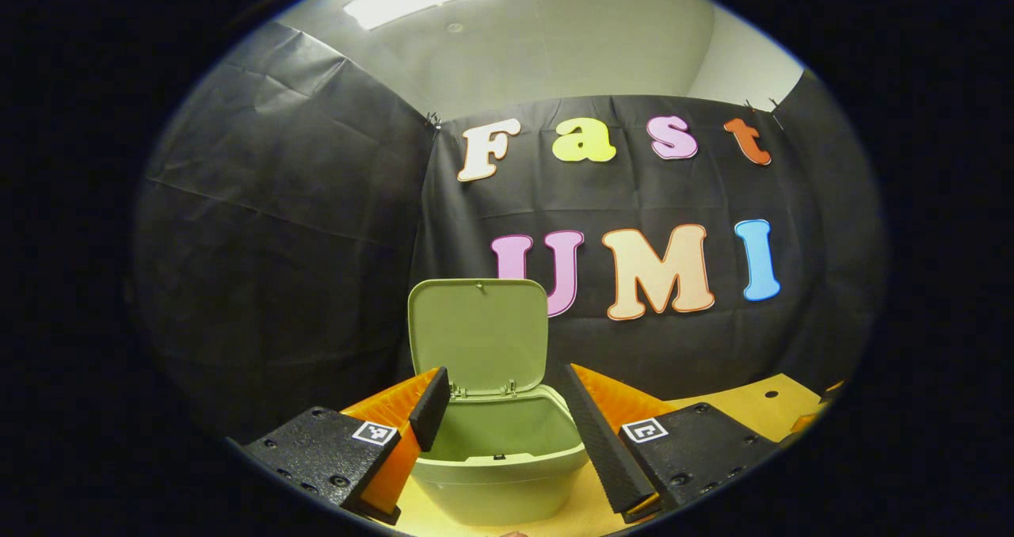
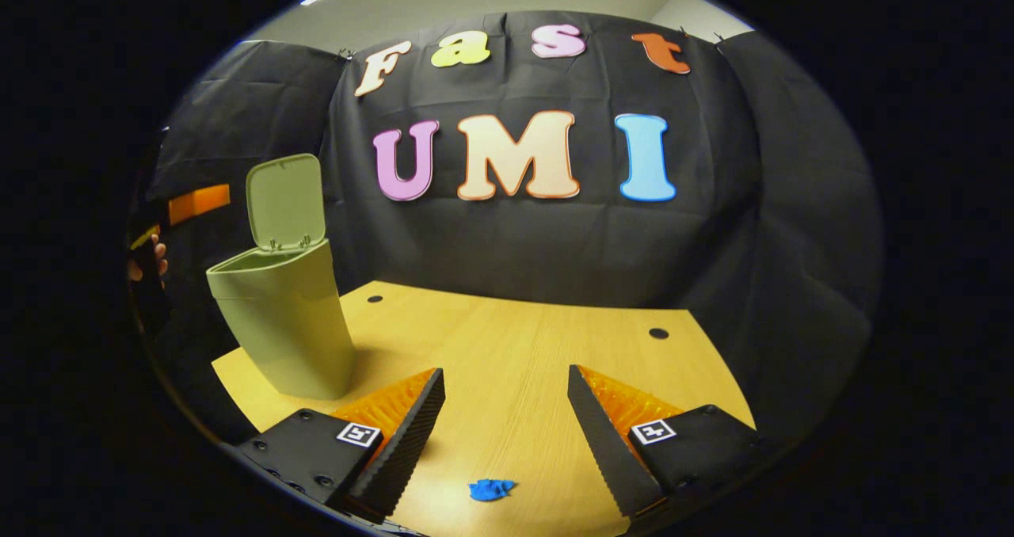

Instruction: Press the lid of the desktop garbage bin to open it, pick up the crumpled paper on the desktop and throw it into the bin, then pick up the pop can on the desktop and drop it into the bin, and finally close the garbage bin lid.

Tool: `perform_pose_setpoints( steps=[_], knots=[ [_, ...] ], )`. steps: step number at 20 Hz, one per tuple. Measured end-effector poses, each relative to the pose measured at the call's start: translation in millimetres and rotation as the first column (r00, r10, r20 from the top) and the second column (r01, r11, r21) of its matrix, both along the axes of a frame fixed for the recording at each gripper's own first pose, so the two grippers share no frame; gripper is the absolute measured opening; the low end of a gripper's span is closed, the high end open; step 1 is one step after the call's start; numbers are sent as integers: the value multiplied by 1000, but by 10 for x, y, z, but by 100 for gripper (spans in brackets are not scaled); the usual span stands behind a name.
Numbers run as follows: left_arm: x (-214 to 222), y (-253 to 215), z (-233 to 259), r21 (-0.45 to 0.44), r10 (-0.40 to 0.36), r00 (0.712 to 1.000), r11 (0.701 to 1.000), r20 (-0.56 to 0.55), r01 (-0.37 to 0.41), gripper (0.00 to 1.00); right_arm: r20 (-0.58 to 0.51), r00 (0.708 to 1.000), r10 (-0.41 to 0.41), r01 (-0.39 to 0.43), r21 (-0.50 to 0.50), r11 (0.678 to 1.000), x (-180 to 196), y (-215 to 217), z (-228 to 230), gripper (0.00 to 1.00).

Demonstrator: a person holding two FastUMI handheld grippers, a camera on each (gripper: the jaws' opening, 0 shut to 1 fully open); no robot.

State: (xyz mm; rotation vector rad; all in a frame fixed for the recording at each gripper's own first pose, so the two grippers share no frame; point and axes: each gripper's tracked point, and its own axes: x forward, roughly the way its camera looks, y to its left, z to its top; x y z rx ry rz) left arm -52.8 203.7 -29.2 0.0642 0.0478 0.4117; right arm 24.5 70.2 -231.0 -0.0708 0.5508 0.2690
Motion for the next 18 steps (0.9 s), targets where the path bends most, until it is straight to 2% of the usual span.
perform_pose_setpoints(
  steps=[2,7,12,18],
  knots=[
    [-69,10,42,5,8,1000,1000,1,-8,87,-62,998,9,-10,-19,1000,39,4,-260,99],
    [-222,79,141,32,32,999,999,2,-32,87,-193,981,33,-52,-92,994,-164,-64,-939,99],
    [-375,197,121,50,70,997,996,-18,-69,87,-307,950,52,-94,-121,988,-408,-72,-1375,99],
    [-535,308,90,60,107,993,993,-43,-104,88,-433,901,32,-99,-134,986,-621,-103,-1770,98]
  ],
)
